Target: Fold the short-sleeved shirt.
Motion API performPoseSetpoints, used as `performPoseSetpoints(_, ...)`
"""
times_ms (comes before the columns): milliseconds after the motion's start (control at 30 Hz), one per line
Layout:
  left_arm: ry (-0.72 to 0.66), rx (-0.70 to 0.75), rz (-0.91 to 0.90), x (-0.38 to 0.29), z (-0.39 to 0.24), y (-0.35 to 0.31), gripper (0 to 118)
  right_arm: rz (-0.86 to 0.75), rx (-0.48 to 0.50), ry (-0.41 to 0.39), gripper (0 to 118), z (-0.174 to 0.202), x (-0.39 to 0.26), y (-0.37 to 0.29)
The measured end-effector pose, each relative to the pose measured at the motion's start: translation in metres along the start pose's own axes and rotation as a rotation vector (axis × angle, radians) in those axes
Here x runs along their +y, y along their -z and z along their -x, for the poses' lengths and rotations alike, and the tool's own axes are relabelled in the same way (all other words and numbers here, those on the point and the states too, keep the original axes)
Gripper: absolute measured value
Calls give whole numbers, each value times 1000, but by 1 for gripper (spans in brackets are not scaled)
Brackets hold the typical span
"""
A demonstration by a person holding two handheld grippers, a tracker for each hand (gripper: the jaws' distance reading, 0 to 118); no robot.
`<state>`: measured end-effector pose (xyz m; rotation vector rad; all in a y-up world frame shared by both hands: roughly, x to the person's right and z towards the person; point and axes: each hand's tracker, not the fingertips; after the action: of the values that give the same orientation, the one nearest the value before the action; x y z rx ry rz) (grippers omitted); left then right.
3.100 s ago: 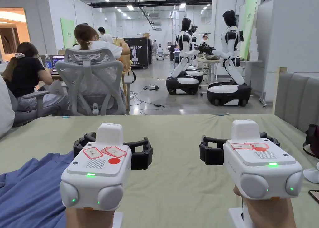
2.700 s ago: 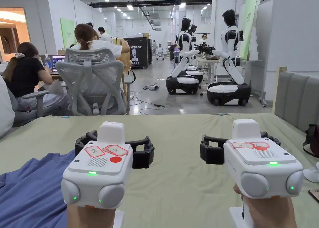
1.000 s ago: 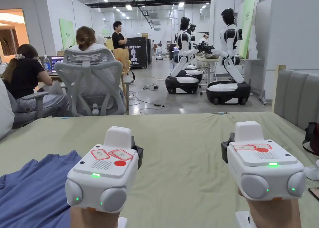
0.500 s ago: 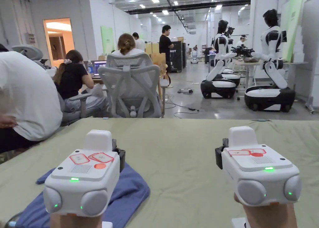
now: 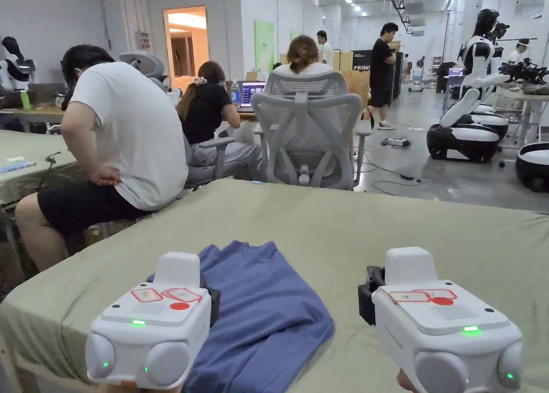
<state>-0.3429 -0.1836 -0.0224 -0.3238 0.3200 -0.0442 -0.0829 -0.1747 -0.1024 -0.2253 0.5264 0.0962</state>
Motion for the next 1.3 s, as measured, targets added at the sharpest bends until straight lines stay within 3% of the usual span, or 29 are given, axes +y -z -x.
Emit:
performPoseSetpoints(467, -60, -213, 444, 25, -24, 279, 0, 144, 17, 6, 0, -59, -7, 119)
performPoseSetpoints(600, -12, -230, 515, 43, -45, 341, 4, 173, 17, 8, 0, -75, -8, 153)
performPoseSetpoints(667, -50, -225, 526, 47, -49, 373, 66, 188, 17, 11, 0, -81, -11, 168)
performPoseSetpoints(733, -112, -207, 555, 47, -55, 388, 118, 205, 18, 12, 0, -88, -16, 182)
performPoseSetpoints(767, -109, -201, 567, 45, -59, 398, 118, 214, 18, 12, 0, -91, -19, 188)
performPoseSetpoints(833, -111, -239, 577, 39, -65, 408, 111, 230, 14, 11, 0, -97, -24, 197)
performPoseSetpoints(933, -99, -282, 712, 11, -84, 420, 111, 253, 4, 22, 0, -109, -34, 209)
performPoseSetpoints(967, -68, -295, 769, -4, -82, 450, 110, 261, 1, 25, 0, -113, -37, 211)
performPoseSetpoints(1000, 18, -300, 824, -18, -91, 451, 104, 268, -4, 28, 0, -117, -40, 214)
performPoseSetpoints(1033, 153, -256, 748, -22, -97, 445, 99, 273, -7, 28, 0, -120, -40, 215)
performPoseSetpoints(1100, 14, -261, 735, -5, -91, 435, 91, 280, -16, 33, 0, -129, -43, 214)
performPoseSetpoints(1167, 41, -265, 672, 2, -87, 424, 47, 277, -27, 44, 0, -138, -42, 211)
performPoseSetpoints(1200, 48, -245, 664, 4, -85, 423, 13, 274, -33, 53, 0, -142, -41, 209)
performPoseSetpoints(1233, 37, -239, 674, 11, -80, 421, 2, 270, -41, 61, 0, -148, -39, 206)
performPoseSetpoints(1267, -36, -267, 690, 16, -78, 419, 2, 265, -49, 68, 0, -152, -37, 202)
performPoseSetpoints(1300, -14, -241, 682, 24, -81, 413, 2, 258, -59, 73, 0, -157, -34, 197)
